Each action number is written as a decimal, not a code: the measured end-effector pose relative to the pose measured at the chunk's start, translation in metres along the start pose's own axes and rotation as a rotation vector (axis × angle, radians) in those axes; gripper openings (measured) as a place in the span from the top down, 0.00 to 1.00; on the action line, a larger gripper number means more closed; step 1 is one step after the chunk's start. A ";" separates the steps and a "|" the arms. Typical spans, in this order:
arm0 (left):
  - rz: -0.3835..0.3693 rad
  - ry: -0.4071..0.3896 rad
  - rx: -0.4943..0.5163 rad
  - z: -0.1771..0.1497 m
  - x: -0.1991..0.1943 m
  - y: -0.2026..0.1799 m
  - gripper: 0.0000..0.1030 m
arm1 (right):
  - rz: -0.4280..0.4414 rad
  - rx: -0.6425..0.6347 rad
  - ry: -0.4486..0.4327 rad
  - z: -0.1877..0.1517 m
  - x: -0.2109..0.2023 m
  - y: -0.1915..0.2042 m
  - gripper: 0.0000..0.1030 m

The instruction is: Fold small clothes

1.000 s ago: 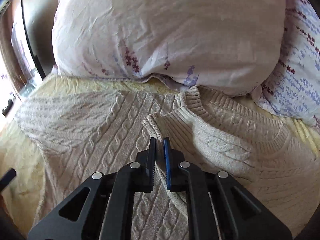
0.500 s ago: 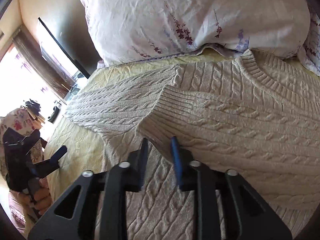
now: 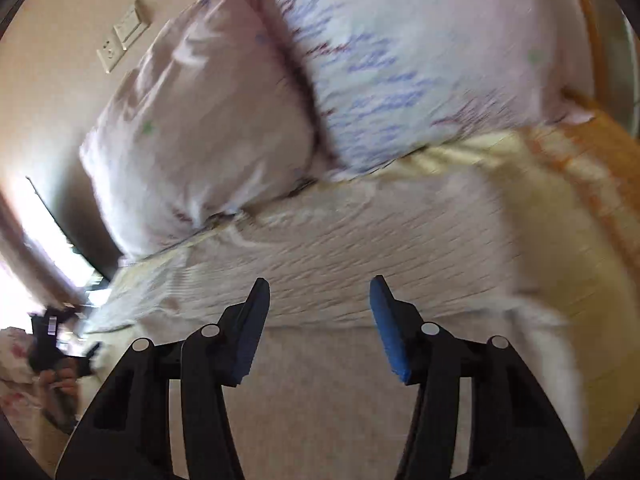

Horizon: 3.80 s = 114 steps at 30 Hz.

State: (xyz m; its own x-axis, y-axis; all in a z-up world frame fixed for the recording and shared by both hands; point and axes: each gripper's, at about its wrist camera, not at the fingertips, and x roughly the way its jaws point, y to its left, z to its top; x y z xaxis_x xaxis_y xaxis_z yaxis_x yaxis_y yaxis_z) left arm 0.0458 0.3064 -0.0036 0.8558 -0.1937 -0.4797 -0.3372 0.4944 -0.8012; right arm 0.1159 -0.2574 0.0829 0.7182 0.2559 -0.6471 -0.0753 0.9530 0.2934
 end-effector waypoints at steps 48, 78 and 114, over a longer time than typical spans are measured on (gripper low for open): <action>0.056 0.034 -0.189 0.020 0.039 0.002 0.38 | -0.137 0.061 -0.098 -0.022 -0.039 -0.115 0.15; -0.240 0.415 0.151 -0.173 0.127 -0.144 0.69 | 0.215 0.390 -0.239 -0.038 -0.055 -0.177 0.09; -0.190 0.480 0.948 -0.329 0.182 -0.299 0.85 | 0.253 0.367 -0.234 -0.039 -0.055 -0.172 0.08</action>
State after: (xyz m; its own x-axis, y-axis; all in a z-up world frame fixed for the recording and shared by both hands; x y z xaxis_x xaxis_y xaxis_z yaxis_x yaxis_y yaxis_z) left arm 0.1729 -0.1557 0.0307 0.5494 -0.5462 -0.6323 0.4021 0.8362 -0.3729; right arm 0.0625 -0.4291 0.0407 0.8481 0.3880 -0.3610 -0.0490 0.7357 0.6756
